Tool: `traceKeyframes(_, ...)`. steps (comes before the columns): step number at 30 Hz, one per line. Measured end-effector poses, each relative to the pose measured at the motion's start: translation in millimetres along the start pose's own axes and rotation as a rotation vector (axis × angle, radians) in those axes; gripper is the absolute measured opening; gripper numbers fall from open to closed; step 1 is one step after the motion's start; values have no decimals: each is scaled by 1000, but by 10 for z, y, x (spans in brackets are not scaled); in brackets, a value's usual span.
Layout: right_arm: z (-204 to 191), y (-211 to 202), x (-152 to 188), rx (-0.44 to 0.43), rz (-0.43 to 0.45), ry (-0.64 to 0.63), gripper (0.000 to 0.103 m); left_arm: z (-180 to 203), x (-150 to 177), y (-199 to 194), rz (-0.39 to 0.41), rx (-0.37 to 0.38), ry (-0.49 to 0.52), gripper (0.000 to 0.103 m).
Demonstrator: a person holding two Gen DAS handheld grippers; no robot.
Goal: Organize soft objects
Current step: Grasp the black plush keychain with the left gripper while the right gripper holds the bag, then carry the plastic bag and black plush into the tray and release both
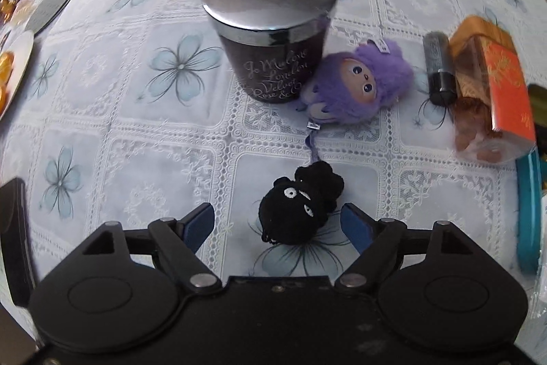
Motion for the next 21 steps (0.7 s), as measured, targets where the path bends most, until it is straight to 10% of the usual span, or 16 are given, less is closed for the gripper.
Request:
traceKeyframes(4,-85,71,25,5,-17,23,54,28,-3,92,-18,21,24,67)
traceKeyframes(6,-103,97,23,9,-22,29,54,13,-3,110,-53,59,18,42)
traceKeyframes(21,372,-232,-63,26,56,47,54,546,155,-703,48,102,39,41)
Point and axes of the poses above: each gripper's, at about its wrist camera, not at the fingertips, and y roughly the way its jaws point, z to its right, x to its underside, the point moved 4 cm from there along y, roughly the way its jaws point, and after that the axes turned 13 degrees about -y, right-handed, at the moved point
